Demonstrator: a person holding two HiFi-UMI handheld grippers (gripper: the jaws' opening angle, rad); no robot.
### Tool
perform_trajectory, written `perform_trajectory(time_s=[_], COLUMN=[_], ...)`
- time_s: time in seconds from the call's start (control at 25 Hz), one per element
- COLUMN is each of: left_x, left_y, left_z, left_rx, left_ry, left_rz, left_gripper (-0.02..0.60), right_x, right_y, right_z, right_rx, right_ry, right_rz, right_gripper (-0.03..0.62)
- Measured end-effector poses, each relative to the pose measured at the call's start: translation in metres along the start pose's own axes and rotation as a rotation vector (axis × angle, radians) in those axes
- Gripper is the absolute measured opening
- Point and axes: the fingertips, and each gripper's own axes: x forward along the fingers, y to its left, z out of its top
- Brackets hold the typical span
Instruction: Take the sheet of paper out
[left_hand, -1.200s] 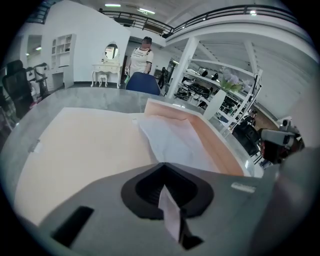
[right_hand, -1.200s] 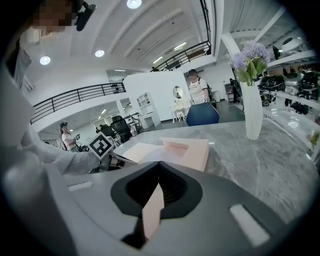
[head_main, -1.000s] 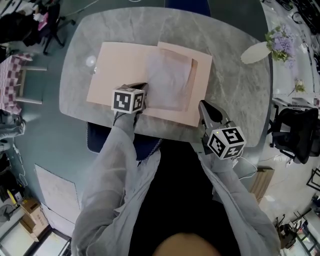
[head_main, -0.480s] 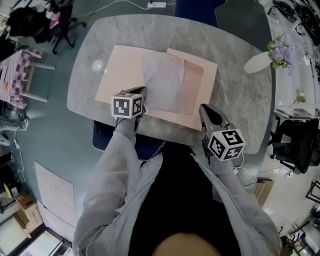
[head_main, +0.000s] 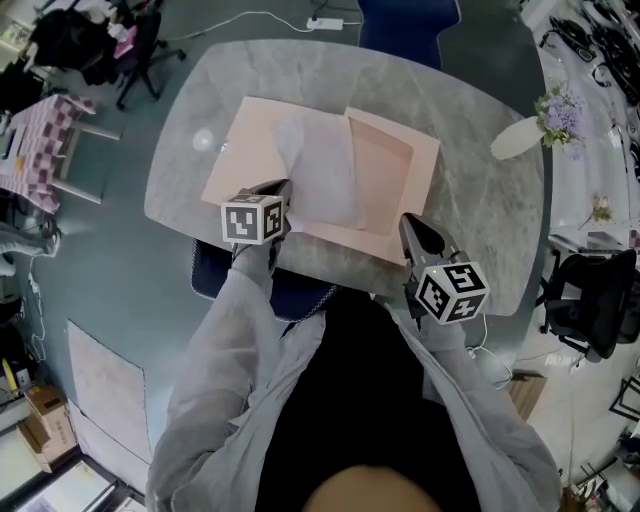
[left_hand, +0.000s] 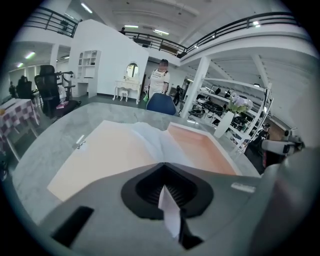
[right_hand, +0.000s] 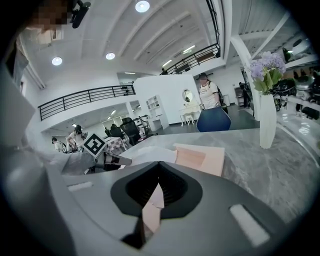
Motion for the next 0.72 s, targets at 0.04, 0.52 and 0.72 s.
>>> perform_trajectory(time_s=[0.04,0.52,0.72], left_x=[-0.003,-0.031,-0.044], left_y=[0.001,0.008,0.011], left_z=[0.000,-0.005,-0.004], left_rx=[-0.005,-0.036,-0.042], left_ry=[-0.006,-0.053,-0.082], left_rz=[0.002,0.038,0.062], left_gripper=[-0.001,0.000,-0.001], right_x=[0.000,0.003,0.006], right_y=[0.001,0.017,0.020], right_z=[0.000,0.008,0.010], right_rx=[0.000,-0.022,-0.022], right_ry=[-0.002,-0.015,-0.013], right_rz=[0.002,0.036,0.048], right_gripper=[0.014,0.014,0.014])
